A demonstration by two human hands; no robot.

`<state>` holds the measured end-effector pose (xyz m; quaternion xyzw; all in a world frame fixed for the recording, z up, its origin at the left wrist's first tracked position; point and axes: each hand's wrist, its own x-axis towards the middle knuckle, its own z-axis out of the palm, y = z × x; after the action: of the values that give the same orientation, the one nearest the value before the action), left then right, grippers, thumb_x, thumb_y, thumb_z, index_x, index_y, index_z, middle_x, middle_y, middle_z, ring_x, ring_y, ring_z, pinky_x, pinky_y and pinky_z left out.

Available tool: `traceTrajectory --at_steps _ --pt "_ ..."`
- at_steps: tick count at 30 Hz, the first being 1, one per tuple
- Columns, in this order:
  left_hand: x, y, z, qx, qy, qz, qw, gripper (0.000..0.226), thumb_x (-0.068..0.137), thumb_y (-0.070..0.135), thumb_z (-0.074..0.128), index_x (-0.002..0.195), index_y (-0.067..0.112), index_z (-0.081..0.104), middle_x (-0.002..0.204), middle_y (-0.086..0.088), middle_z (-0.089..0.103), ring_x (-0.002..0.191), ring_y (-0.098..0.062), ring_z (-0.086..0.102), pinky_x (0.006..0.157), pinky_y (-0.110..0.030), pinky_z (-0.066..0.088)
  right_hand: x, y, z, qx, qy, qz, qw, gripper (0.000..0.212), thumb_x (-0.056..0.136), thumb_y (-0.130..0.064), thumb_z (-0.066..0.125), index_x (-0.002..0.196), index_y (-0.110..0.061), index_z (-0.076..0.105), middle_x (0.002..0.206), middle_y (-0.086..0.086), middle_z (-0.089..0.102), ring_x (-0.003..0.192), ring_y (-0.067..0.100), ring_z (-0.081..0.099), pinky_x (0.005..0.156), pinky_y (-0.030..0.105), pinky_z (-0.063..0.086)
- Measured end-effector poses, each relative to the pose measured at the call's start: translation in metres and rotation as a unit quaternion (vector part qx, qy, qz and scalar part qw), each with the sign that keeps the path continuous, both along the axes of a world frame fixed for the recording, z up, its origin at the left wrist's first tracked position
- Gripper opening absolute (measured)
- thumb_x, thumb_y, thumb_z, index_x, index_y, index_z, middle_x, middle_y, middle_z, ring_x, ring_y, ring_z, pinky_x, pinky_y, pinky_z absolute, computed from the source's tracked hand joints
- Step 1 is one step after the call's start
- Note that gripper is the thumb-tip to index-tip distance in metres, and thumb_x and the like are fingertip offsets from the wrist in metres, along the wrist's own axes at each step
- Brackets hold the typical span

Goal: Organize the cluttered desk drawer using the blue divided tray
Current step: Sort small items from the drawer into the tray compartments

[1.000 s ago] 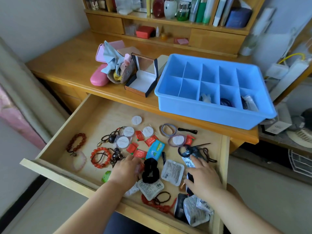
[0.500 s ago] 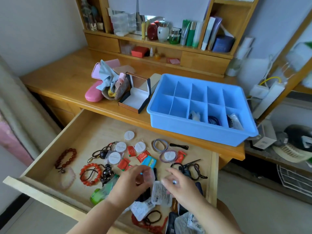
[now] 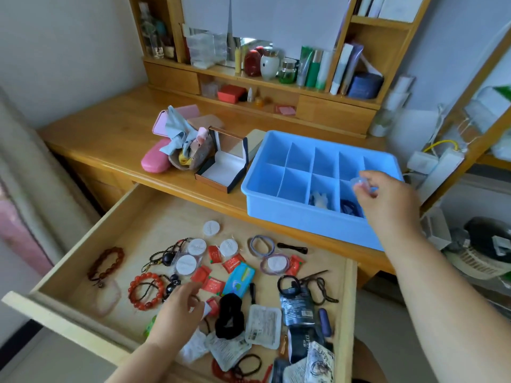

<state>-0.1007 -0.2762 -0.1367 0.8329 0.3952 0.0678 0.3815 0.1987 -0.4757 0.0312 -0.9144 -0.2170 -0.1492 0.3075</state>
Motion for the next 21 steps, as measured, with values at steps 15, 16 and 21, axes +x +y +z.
traceTrajectory --at_steps 15,16,21 --pt "-0.016 0.050 -0.002 0.127 0.121 0.050 0.983 0.027 0.087 0.027 0.059 0.113 0.020 0.055 0.116 -0.001 0.050 0.093 -0.018 0.054 0.072 -0.027 0.044 -0.107 0.002 -0.101 -0.086 -0.136 0.246 0.956 0.024 0.085 -0.021 0.055 0.100 -0.013 0.072 0.132 0.012 0.056 0.122 0.033 0.050 0.111 0.049 0.027" --pt "-0.016 0.054 -0.004 0.114 0.143 0.045 0.982 0.037 0.087 0.032 0.060 0.120 0.019 0.053 0.121 -0.001 0.051 0.100 -0.019 0.055 0.075 -0.028 0.045 -0.112 0.002 -0.108 -0.085 -0.106 0.266 0.954 0.021 0.085 -0.018 0.058 0.100 -0.013 0.072 0.125 0.009 0.061 0.116 0.031 0.056 0.108 0.044 0.032" --pt "-0.010 0.061 -0.014 0.086 0.218 0.004 0.972 0.043 0.083 0.046 0.062 0.118 0.023 0.052 0.084 0.007 0.056 0.070 -0.011 0.056 0.048 -0.024 0.040 -0.146 0.005 -0.150 -0.219 0.117 0.358 0.900 0.038 0.090 -0.027 0.059 0.128 -0.030 0.058 0.137 -0.011 0.051 0.124 0.017 0.049 0.104 0.025 0.031"
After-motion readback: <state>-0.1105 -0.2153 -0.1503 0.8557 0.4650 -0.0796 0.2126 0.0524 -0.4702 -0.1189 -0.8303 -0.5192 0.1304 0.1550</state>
